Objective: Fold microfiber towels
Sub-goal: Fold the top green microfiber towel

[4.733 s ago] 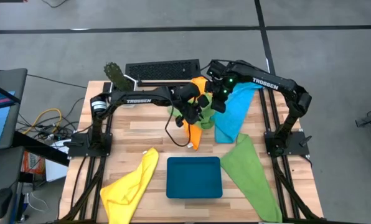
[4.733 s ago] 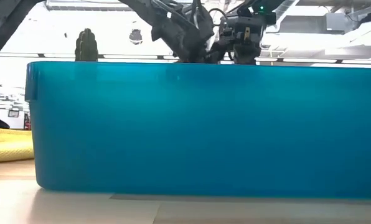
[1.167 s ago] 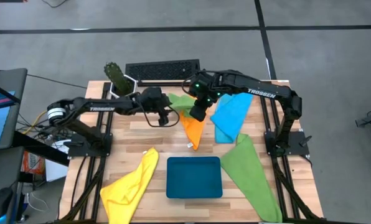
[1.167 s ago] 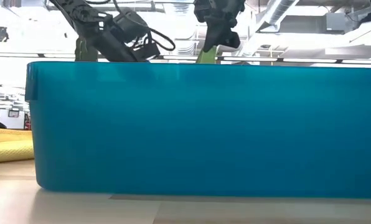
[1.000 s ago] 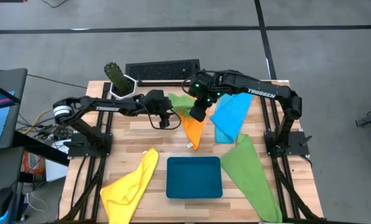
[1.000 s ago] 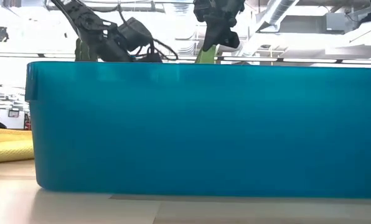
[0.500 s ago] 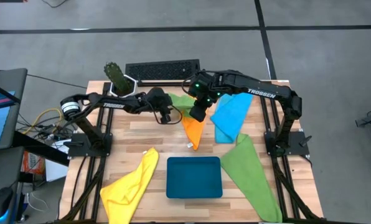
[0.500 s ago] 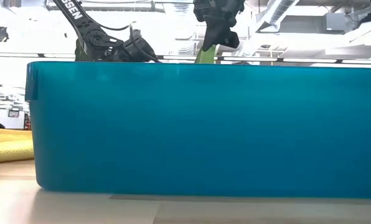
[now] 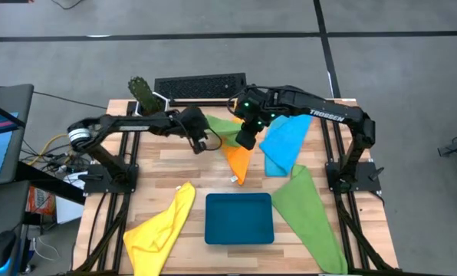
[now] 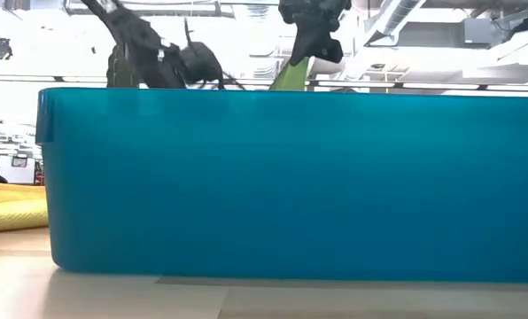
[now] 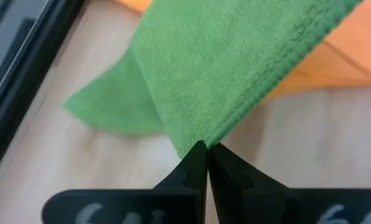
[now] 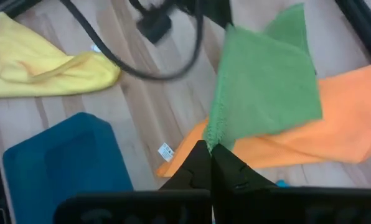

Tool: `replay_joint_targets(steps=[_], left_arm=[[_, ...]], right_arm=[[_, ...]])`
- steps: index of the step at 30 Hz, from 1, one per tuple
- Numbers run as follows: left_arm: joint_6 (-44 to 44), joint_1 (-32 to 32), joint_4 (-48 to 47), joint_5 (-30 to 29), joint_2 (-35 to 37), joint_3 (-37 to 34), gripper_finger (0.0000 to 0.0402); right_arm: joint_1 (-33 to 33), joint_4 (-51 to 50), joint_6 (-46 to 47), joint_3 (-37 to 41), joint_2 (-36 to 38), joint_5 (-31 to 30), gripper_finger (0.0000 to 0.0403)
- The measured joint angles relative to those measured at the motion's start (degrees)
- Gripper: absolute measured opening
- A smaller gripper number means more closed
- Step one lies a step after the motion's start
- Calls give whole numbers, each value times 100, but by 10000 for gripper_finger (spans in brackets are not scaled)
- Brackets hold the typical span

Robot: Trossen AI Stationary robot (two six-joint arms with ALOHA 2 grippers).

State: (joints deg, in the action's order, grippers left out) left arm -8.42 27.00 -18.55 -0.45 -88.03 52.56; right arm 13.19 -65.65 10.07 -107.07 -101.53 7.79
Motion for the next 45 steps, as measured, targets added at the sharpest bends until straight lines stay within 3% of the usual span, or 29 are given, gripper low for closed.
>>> replay_joint_targets(steps=[8,14,20,27,33,38,45], left_arm=[[938,-146,-2579,-327,1858,1235,0],[571,-42,-3075,-1607,2397,2394,0],[-572,378,-2914,-2012,1903,3319,0],[-2019,1265,-2447,-2052,699,4376,0],[-2765,1939,-2361,-2028,-243,5807,0],[-2827,2123,-2633,-1846,-693,6642,0],[-2107,1986,-4053,-1351,-757,6688,0]], right_arm=[[77,94,0,-2,690,3,9],[448,545,-152,-9,906,-13,11],[1069,950,-637,-464,600,-15,10],[1965,1043,-1450,-1850,-191,-87,11],[2476,1435,-2438,-2789,-748,-1049,12],[2596,1787,-2989,-2689,-647,-1298,12],[2389,550,-2887,-2691,-604,-1005,12]])
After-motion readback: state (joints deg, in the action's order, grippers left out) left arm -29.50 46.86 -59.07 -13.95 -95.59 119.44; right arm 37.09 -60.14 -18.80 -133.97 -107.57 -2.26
